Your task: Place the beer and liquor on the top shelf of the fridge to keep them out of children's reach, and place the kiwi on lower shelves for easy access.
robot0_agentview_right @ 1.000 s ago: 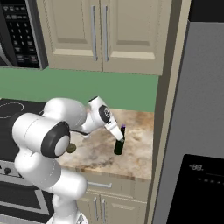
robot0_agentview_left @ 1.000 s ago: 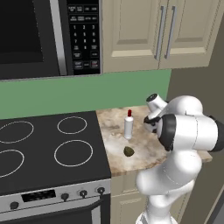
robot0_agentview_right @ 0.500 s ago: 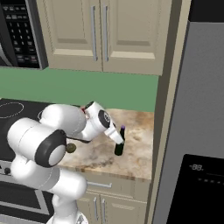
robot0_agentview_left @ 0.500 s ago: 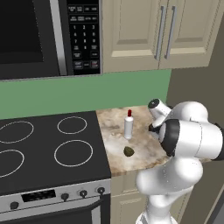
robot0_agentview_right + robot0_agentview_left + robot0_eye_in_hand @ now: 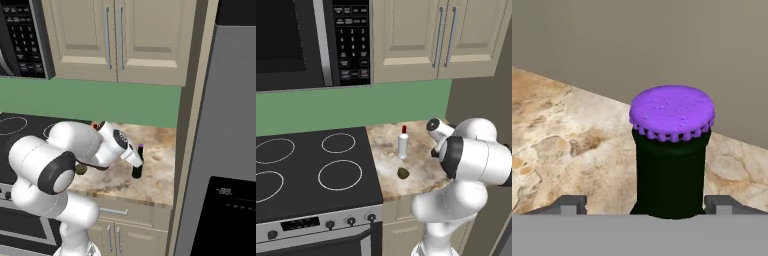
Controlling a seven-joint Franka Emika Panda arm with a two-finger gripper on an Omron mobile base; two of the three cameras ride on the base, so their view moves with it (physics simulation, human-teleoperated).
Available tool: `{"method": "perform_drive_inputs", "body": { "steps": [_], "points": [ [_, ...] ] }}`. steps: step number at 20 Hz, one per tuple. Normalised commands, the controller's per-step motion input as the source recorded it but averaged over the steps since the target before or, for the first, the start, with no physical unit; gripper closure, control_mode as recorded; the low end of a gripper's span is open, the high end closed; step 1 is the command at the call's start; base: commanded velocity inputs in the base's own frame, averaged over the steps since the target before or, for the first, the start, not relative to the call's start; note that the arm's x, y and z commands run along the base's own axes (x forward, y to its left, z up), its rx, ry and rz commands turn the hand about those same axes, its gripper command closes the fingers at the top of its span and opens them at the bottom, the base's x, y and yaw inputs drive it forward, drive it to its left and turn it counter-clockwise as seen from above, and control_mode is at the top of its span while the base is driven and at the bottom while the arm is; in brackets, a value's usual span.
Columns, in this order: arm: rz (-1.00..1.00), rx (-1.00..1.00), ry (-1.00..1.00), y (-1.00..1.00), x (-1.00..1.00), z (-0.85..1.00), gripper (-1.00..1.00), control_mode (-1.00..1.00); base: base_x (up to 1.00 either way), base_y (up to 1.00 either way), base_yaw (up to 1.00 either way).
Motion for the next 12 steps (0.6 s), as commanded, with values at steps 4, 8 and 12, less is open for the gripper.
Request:
{"method": "perform_drive_inputs", "body": {
  "steps": [4,8,12],
  "points": [
    [0.0,0.0,0.0,0.0,0.0,-0.13,1.0,-1.0,0.0,0.0,0.0],
    [0.0,0.0,0.0,0.0,0.0,0.0,1.0,-1.0,0.0,0.0,0.0],
    [0.16,0.0,0.0,0.0,-0.23,0.11,1.0,-1.0,0.0,0.0,0.0]
  ]
}}
